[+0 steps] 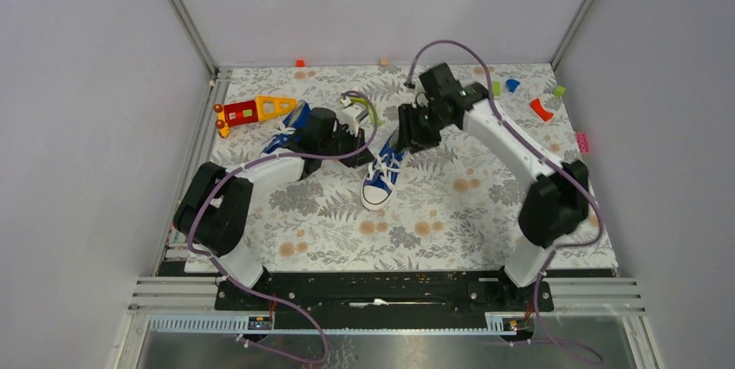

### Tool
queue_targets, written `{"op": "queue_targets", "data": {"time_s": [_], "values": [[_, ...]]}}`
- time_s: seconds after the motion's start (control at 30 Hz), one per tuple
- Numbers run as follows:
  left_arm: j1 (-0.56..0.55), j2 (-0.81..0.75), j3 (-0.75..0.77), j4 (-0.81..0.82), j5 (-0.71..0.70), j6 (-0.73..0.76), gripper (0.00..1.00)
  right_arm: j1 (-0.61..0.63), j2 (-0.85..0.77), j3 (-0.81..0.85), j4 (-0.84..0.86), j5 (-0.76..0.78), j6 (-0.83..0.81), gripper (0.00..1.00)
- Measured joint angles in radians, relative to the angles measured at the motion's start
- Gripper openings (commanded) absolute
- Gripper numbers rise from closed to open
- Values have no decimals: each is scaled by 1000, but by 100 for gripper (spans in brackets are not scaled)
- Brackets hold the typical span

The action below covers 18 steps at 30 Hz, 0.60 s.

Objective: Tie the shoes

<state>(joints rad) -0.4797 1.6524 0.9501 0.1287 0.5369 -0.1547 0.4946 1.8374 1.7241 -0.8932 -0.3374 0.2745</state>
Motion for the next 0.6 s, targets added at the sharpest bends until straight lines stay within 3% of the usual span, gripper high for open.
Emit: {"op": "queue_targets", "data": {"time_s": [0.13, 0.27, 0.4, 0.6], "values": [[0, 0, -13, 0, -36, -7, 4, 0, -263, -388, 247, -7, 31, 60], [4, 0, -16, 6, -54, -21, 4, 13, -386, -722, 500, -19, 84, 67], [7, 0, -28, 10, -68, -28, 4, 68, -370, -905, 716, 6, 115, 73], [8, 0, -46, 26, -71, -37, 4, 101, -332, -983, 1004, 61, 130, 71]]}}
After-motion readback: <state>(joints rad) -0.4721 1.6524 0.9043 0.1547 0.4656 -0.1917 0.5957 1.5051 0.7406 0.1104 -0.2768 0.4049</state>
